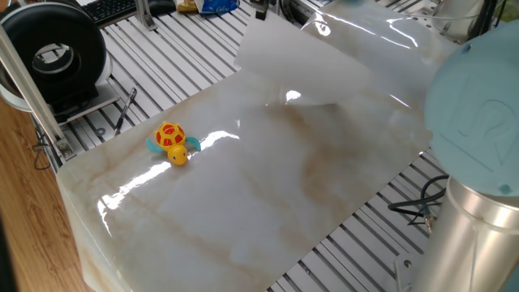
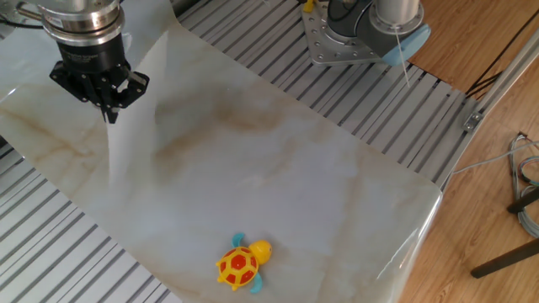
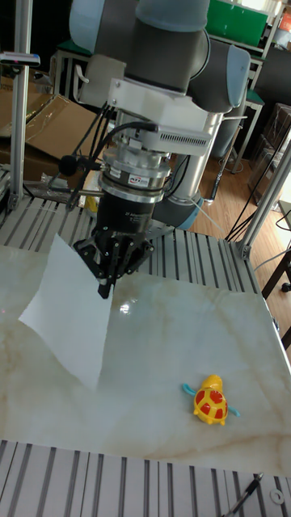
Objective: Flip over and spread out the paper that is laid flat on the table
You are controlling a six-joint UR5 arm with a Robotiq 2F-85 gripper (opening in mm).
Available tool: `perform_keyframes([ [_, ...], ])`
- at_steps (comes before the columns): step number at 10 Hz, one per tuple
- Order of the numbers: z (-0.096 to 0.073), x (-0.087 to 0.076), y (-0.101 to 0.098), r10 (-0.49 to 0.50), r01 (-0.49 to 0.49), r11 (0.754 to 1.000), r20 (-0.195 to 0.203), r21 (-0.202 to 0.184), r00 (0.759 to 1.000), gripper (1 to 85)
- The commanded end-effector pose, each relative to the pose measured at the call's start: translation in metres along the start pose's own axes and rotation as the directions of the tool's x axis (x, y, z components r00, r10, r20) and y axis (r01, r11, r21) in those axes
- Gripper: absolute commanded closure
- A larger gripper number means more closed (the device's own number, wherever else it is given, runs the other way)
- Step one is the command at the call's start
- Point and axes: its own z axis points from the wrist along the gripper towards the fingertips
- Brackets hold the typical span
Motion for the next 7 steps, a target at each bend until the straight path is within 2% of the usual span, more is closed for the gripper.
perform_keyframes([
  [1,0.0104,-0.0105,0.0123,0.049,-0.047,0.997,0.031,-0.055,0.998,84.7],
  [4,0.0162,-0.0135,0.0136,0.065,-0.063,0.996,0.035,-0.060,0.997,84.7],
  [5,0.0181,-0.0129,0.0145,0.071,-0.069,0.996,0.029,-0.064,0.997,80.7],
  [7,0.0176,-0.0141,0.0161,0.030,-0.028,0.997,0.037,-0.070,0.999,30.3],
])
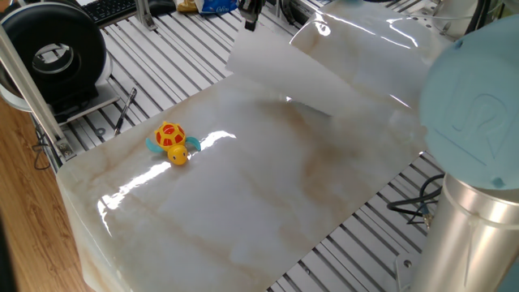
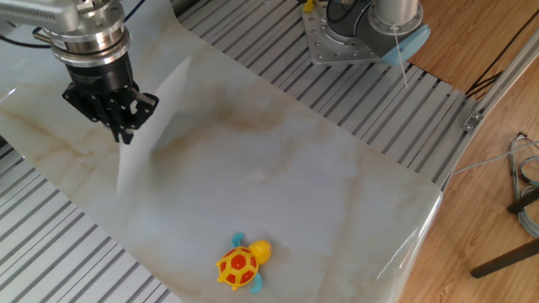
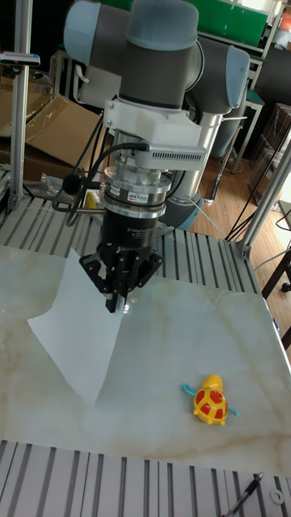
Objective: Flip over and spread out the paper that is laid flat on the table
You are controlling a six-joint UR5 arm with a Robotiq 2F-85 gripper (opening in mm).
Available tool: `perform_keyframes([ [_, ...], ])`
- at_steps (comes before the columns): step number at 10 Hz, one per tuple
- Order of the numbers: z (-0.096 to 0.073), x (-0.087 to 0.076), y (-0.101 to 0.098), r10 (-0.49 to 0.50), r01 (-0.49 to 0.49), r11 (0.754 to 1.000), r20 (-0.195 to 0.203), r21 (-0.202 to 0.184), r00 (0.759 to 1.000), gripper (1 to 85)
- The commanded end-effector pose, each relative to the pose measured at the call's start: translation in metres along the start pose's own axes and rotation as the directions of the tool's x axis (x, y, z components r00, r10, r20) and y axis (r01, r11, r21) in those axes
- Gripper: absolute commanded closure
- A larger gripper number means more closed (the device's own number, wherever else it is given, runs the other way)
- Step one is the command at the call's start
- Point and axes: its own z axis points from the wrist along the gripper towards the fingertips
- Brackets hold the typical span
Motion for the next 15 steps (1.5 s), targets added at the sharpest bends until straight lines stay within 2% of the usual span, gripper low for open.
perform_keyframes([
  [1,0.002,-0.006,0.004,-0.028,0.028,0.999,0.021,-0.017,0.999,26.3],
  [2,0.001,-0.006,0.005,-0.041,0.041,0.999,0.023,-0.021,0.999,15.3],
  [3,0.001,-0.007,0.007,-0.048,0.049,0.998,0.029,-0.030,0.998,12.0],
  [7,0.001,-0.010,0.010,-0.063,0.064,0.997,0.037,-0.037,0.997,11.3],
  [11,-0.009,-0.001,0.006,-0.076,0.076,0.997,0.021,-0.022,0.997,14.0],
  [12,-0.014,0.001,0.007,-0.073,0.073,0.997,0.018,-0.026,0.997,14.7],
  [14,-0.021,-0.005,0.022,-0.031,0.034,0.997,0.048,-0.068,0.998,14.7],
  [15,-0.018,-0.009,0.023,-0.030,0.033,0.998,0.050,-0.062,0.998,15.0],
])
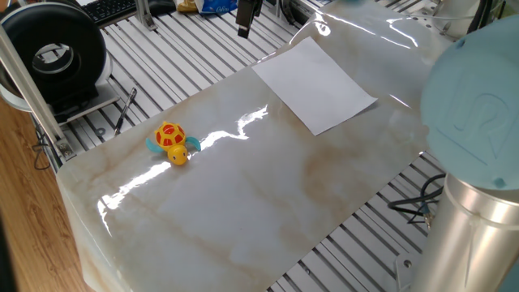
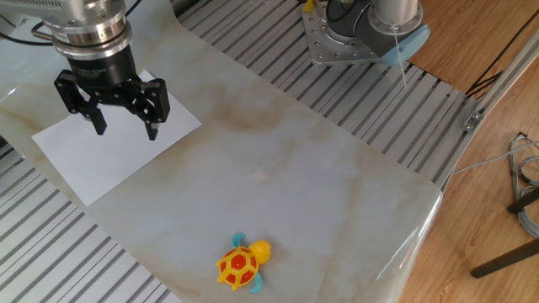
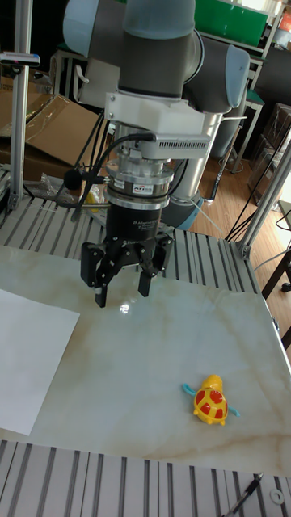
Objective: Flip over and spread out the paper that is laid flat on the table
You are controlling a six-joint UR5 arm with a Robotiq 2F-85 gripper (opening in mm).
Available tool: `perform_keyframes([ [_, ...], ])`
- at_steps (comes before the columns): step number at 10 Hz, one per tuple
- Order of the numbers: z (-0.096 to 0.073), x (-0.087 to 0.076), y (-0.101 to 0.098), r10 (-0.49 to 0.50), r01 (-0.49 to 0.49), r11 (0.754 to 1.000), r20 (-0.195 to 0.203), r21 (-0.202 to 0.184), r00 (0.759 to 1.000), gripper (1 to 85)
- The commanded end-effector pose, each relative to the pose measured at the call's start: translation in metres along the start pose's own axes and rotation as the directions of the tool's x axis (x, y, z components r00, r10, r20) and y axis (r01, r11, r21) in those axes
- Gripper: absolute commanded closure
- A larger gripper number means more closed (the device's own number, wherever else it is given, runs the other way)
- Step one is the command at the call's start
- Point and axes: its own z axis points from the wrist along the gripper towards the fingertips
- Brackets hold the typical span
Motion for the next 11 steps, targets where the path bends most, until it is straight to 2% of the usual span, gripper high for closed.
perform_keyframes([
  [1,-0.003,-0.008,0.009,0.026,-0.026,0.999,0.025,-0.018,0.999,16.0],
  [3,-0.003,-0.003,0.005,0.029,-0.028,1.000,0.003,-0.005,1.000,19.3],
  [4,-0.003,-0.002,0.009,0.044,-0.044,0.999,-0.002,-0.019,0.999,20.3],
  [5,-0.003,0.002,0.008,0.099,-0.099,0.995,-0.019,-0.014,0.995,34.7],
  [6,-0.003,0.010,0.000,0.131,-0.131,0.991,-0.043,0.023,0.990,53.7],
  [7,-0.003,0.012,-0.003,0.154,-0.153,0.988,-0.049,0.034,0.987,68.7],
  [8,-0.003,0.012,-0.003,0.171,-0.169,0.985,-0.049,0.036,0.984,71.3],
  [9,-0.003,0.010,-0.001,0.206,-0.205,0.978,-0.043,0.030,0.978,84.0],
  [11,-0.004,0.014,-0.005,0.219,-0.217,0.975,-0.053,0.049,0.974,84.7],
])
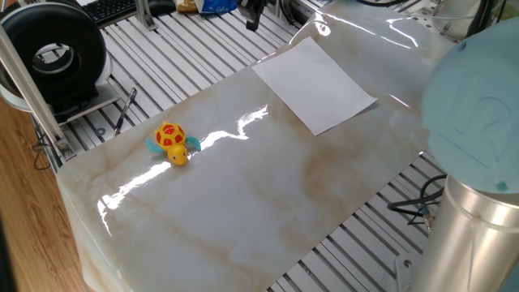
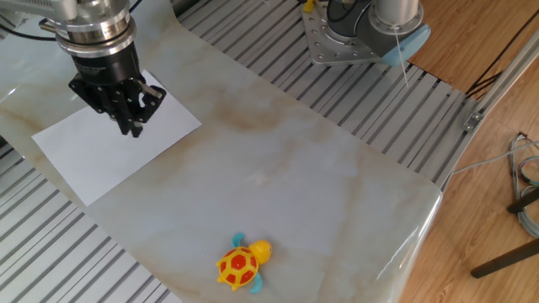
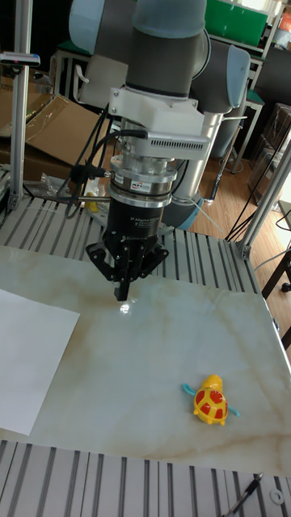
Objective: Flip over and spread out the paper that is laid flat on the table
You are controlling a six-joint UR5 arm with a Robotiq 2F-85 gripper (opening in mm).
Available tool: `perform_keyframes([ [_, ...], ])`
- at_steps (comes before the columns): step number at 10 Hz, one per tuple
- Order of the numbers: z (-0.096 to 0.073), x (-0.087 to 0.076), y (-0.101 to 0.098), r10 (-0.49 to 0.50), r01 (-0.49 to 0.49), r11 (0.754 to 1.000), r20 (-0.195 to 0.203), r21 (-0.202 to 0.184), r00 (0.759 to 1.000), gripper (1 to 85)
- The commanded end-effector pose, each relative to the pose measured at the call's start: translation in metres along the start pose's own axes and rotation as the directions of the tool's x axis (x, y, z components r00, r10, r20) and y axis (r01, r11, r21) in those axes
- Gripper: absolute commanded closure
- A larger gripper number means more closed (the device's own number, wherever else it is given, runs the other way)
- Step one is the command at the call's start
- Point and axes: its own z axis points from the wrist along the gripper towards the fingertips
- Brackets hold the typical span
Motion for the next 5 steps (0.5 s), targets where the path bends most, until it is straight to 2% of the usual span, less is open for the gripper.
perform_keyframes([
  [1,0.013,-0.006,-0.003,0.045,-0.045,0.999,-0.006,0.014,0.999,84.7],
  [3,0.037,-0.008,-0.011,0.053,-0.052,0.997,-0.008,0.050,0.999,84.7],
  [4,0.040,-0.007,-0.013,0.052,-0.051,0.997,-0.011,0.054,0.999,84.7],
  [5,0.040,0.000,-0.020,0.053,-0.050,0.995,-0.038,0.082,0.998,84.7],
])
